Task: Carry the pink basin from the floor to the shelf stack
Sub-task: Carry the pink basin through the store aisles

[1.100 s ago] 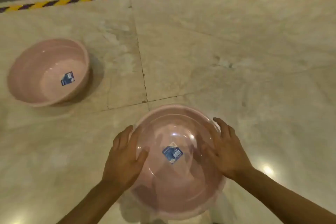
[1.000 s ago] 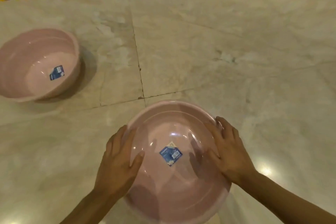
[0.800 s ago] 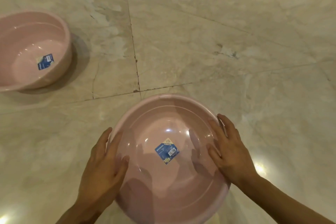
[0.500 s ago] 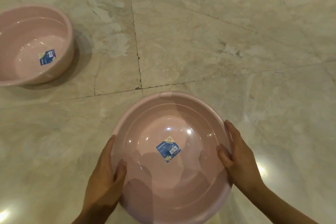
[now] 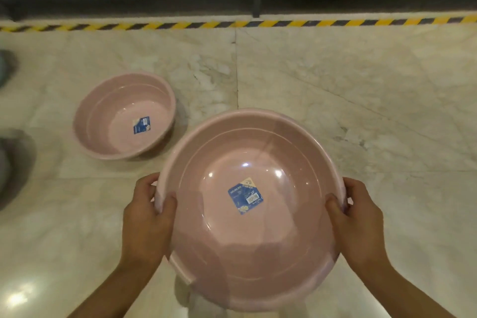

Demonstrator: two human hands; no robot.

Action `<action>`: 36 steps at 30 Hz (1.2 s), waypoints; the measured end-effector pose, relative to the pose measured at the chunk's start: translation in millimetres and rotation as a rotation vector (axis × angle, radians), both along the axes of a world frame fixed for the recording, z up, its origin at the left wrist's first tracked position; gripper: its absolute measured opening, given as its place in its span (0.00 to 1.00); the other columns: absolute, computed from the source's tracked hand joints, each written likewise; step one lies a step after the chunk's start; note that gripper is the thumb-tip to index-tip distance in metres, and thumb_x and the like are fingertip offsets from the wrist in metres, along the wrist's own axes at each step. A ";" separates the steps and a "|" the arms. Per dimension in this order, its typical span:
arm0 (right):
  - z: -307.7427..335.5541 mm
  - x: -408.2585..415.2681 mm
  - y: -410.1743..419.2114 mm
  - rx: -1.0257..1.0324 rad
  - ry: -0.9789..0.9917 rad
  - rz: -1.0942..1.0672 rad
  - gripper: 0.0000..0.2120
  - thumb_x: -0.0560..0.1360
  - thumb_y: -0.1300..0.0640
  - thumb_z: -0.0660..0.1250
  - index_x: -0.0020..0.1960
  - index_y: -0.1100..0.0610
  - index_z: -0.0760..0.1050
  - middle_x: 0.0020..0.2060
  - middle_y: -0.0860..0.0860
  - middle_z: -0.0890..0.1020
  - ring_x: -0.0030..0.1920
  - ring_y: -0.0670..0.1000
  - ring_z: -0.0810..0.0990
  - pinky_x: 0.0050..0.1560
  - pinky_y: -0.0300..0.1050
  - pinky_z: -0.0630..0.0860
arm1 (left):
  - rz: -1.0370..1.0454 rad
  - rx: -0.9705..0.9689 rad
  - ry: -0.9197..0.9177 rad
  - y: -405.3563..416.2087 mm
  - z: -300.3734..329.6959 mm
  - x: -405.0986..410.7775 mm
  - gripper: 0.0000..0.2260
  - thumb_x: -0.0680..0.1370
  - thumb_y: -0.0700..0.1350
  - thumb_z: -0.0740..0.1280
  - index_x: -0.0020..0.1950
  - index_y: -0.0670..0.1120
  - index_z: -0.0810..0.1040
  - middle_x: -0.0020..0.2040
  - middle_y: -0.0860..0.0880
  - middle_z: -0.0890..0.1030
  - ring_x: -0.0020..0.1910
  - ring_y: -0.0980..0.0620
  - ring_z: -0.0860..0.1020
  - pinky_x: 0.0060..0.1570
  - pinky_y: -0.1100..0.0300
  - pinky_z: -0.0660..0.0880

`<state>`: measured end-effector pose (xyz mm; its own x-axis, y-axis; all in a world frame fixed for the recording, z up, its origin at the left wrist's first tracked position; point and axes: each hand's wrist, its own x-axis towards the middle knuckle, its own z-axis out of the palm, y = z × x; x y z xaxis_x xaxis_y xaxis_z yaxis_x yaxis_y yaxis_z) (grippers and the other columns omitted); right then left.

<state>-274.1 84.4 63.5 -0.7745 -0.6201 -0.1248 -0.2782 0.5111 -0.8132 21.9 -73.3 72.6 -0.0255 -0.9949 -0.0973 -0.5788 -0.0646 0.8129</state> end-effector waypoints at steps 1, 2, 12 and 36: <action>33.9 3.5 -17.0 -0.019 0.015 0.023 0.12 0.77 0.62 0.68 0.58 0.49 0.75 0.42 0.39 0.81 0.40 0.33 0.80 0.34 0.31 0.71 | 0.022 -0.003 -0.012 -10.6 33.8 7.0 0.17 0.77 0.39 0.69 0.60 0.58 0.72 0.45 0.64 0.79 0.42 0.75 0.78 0.34 0.73 0.69; 70.0 8.7 -33.8 -0.030 0.025 0.048 0.12 0.77 0.61 0.68 0.56 0.47 0.75 0.42 0.39 0.81 0.41 0.34 0.80 0.34 0.30 0.71 | 0.049 -0.004 -0.026 -19.9 69.8 15.8 0.17 0.77 0.40 0.69 0.60 0.59 0.73 0.45 0.65 0.79 0.42 0.76 0.78 0.35 0.74 0.69; 318.9 75.0 -232.4 0.099 0.145 0.358 0.04 0.75 0.57 0.71 0.49 0.56 0.79 0.45 0.50 0.78 0.36 0.47 0.78 0.33 0.39 0.69 | 0.201 -0.002 -0.225 -155.4 302.5 112.5 0.15 0.77 0.50 0.67 0.63 0.55 0.74 0.49 0.53 0.81 0.42 0.52 0.80 0.43 0.48 0.81; -121.9 139.7 -505.7 0.178 0.169 0.546 0.22 0.72 0.49 0.76 0.64 0.49 0.74 0.63 0.53 0.72 0.44 0.43 0.76 0.45 0.34 0.70 | 0.161 0.090 -0.325 -363.6 -129.9 227.7 0.24 0.76 0.60 0.69 0.68 0.52 0.73 0.59 0.54 0.76 0.54 0.53 0.77 0.46 0.57 0.75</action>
<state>-134.3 -421.3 -58.4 -0.3680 -0.9148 -0.1665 -0.6570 0.3825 -0.6496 249.5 -436.9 -57.3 0.1770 -0.9708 -0.1618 -0.7821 -0.2386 0.5757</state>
